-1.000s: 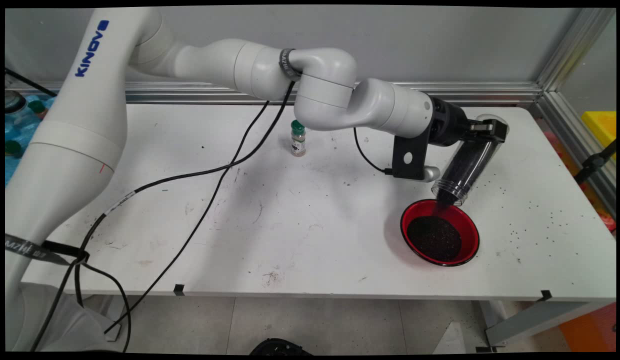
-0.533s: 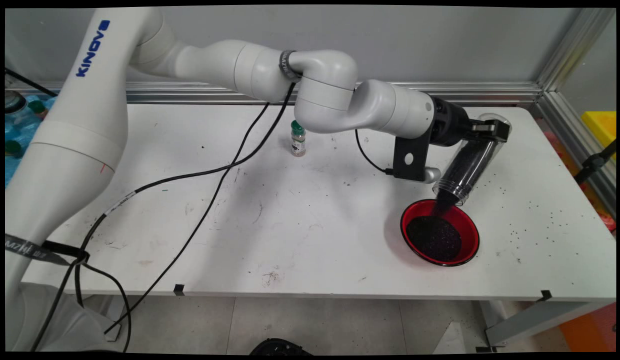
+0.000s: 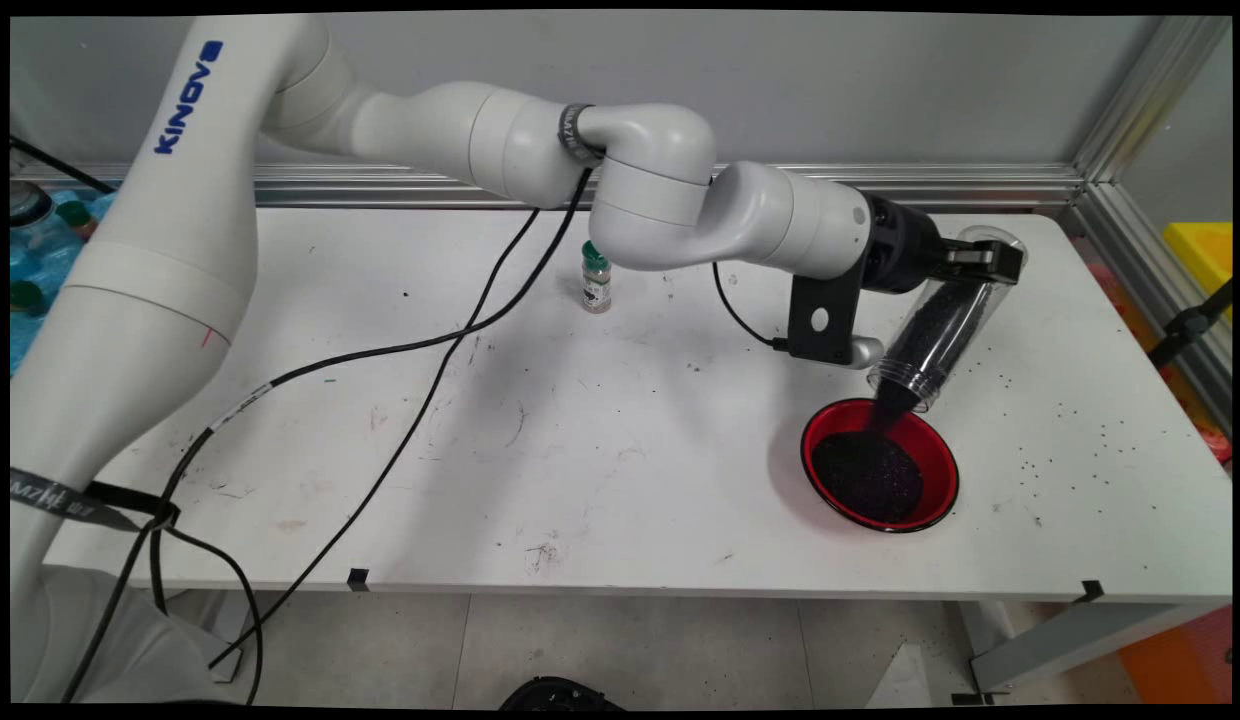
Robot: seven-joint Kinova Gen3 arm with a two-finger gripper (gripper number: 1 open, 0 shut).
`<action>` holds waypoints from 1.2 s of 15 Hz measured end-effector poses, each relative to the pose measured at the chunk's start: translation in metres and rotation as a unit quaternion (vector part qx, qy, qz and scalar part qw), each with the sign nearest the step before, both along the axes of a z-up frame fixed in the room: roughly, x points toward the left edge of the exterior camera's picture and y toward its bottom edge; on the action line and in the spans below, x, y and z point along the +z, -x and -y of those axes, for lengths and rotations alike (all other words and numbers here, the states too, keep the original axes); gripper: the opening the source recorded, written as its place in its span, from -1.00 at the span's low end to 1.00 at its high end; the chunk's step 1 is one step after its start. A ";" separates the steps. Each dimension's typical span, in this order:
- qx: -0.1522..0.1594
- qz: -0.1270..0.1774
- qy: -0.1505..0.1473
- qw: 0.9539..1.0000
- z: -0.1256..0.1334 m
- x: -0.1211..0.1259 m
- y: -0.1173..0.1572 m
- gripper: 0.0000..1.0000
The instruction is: Pour the black seasoning powder in the red bowl
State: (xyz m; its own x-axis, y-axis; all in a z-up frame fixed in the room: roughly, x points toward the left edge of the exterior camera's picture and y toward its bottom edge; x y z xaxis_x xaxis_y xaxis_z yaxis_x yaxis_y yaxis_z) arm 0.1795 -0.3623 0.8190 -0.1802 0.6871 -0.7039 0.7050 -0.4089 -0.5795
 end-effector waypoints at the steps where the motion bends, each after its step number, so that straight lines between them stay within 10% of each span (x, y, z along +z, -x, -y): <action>1: 0.000 0.000 0.001 1.000 0.000 0.000 0.001 -1.00; 18: 0.003 -0.003 0.012 1.000 -0.002 0.001 0.006 -1.00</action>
State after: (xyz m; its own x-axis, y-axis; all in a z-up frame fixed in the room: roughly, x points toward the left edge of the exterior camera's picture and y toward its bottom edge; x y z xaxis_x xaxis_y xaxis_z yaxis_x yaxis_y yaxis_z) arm 0.1740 -0.3599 0.8197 -0.1893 0.6687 -0.7190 0.7035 -0.4184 -0.5744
